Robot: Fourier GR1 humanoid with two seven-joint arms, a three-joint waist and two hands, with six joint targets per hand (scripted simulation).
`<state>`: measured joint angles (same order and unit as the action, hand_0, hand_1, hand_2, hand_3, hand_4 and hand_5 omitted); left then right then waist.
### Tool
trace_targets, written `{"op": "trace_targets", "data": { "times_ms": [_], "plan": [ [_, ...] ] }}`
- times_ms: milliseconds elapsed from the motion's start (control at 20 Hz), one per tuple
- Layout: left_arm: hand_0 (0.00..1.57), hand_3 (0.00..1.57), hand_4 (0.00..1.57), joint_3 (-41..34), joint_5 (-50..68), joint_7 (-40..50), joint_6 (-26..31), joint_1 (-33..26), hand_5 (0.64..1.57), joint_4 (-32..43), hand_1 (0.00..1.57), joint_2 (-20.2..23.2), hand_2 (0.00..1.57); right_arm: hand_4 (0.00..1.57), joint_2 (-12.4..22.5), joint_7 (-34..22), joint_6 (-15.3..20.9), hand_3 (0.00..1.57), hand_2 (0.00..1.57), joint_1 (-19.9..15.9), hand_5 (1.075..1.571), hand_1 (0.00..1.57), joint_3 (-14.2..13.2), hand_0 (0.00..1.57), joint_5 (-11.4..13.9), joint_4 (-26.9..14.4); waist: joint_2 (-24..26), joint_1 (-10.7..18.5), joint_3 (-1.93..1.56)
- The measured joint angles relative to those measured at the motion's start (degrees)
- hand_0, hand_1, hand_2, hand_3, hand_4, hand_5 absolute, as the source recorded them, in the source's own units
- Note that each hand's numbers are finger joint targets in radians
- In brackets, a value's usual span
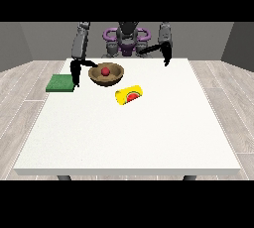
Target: Pick the cup and pour the ball into the bowl, then pick the bowl and place it on the pad
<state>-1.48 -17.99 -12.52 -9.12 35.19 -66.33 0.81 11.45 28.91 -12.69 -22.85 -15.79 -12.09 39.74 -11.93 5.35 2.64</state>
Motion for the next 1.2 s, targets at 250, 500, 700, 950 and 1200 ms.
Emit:
{"op": "trace_targets", "data": {
  "times_ms": [250,500,700,950,1200],
  "plan": [
    [0.00,0.00,0.00,0.7,-0.1,0.9,0.9,-0.2,1.563,-0.1,0.00,0.1,0.00,0.36,-1.0,-3.4,2.1,0.00,0.00,-0.1,1.545,0.00,-0.6,0.00,-0.7,0.8,0.7,1.6,-0.55],
    [0.00,0.00,0.00,-0.3,0.9,0.4,1.7,-2.3,1.564,1.2,0.00,0.8,0.00,0.38,-5.0,-8.4,5.4,0.00,0.00,-3.8,1.551,0.00,0.3,0.00,-1.6,0.3,3.0,1.2,-2.05],
    [0.00,0.00,0.00,-1.7,2.1,0.7,3.0,-2.8,1.566,1.1,0.00,2.6,0.00,0.56,-7.6,-8.0,7.4,0.00,0.30,-4.4,1.571,0.64,1.6,0.64,-1.0,-1.4,3.4,0.4,-2.32],
    [0.00,0.00,0.00,-1.2,2.1,0.2,3.3,-2.3,1.568,-0.1,0.00,2.4,0.00,1.05,-4.6,-9.0,12.9,1.57,1.57,-3.7,1.550,1.57,2.2,1.57,2.2,-1.9,2.8,1.9,-1.23],
    [0.00,0.00,0.00,-2.5,3.3,0.3,4.2,-2.8,1.570,0.6,0.00,3.5,0.00,1.02,-4.2,-14.1,17.8,1.57,1.57,-4.7,1.555,1.57,4.0,1.57,4.9,-2.2,4.4,1.8,-1.51]
  ]
}}
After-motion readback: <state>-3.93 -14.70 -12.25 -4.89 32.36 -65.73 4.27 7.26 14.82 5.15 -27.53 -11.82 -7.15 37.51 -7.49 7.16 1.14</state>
